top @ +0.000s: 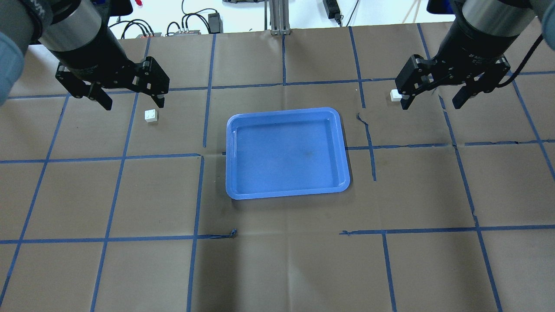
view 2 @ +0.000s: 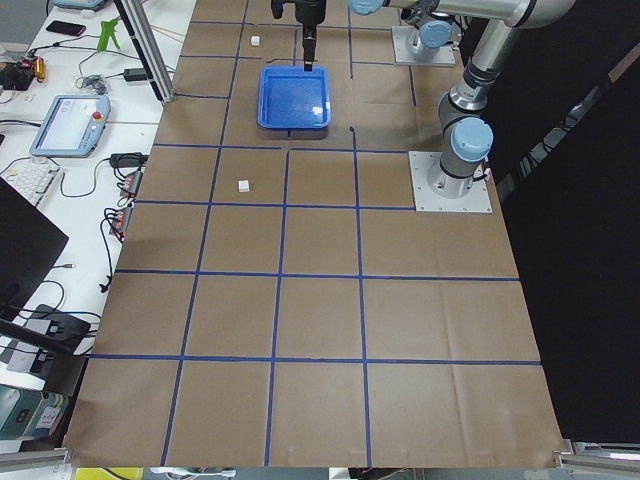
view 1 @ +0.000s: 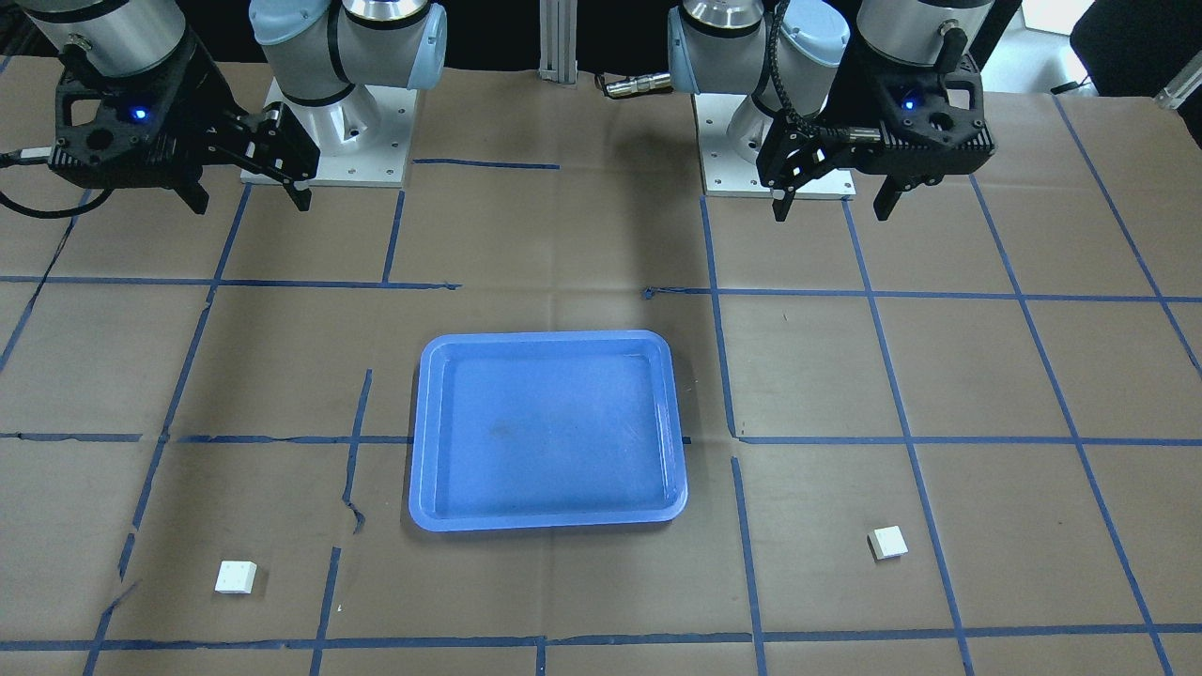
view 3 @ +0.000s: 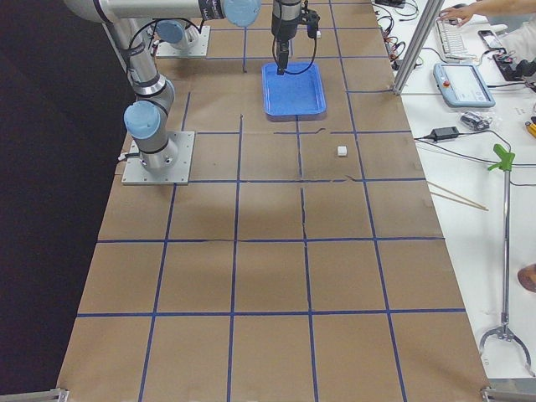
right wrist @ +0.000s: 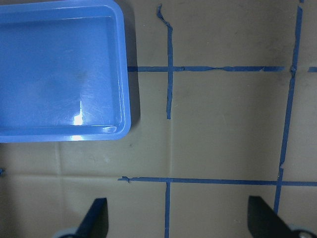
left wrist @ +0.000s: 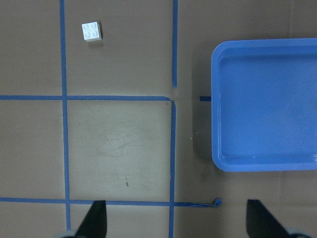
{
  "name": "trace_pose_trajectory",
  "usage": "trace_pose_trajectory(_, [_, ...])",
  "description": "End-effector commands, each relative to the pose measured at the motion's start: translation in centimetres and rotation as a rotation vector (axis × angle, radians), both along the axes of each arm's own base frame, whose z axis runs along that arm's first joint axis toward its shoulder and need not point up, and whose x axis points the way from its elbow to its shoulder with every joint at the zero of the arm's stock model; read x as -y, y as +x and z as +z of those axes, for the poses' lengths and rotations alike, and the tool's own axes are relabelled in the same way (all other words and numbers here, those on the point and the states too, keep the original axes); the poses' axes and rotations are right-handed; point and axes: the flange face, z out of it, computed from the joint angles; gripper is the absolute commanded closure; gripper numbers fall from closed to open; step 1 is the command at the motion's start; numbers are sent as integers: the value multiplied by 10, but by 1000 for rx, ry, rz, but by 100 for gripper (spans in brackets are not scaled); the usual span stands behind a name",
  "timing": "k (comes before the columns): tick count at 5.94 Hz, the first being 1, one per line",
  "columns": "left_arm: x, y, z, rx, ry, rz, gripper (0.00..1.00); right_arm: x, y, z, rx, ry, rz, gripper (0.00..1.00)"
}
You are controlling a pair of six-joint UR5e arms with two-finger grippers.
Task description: Assemble white blocks and place on blue tray
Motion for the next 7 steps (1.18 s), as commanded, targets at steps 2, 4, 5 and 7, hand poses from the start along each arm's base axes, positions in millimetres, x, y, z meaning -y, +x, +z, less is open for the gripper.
trace_pose_trajectory(2, [0,0,0,0,1,-2,1,0,0,0,0,1,0,0])
trace_pose_trajectory(4, [0,0,0,3,1,-12,1,0,0,-1,-1,2,0,0])
trace_pose_trajectory(5, [-2,1,0,3,-2,-17,1,0,0,-1,-1,2,0,0])
trace_pose_trajectory(7, [31,13,-45,22,42,-44,1,1,0,-2,1,-2,68,0])
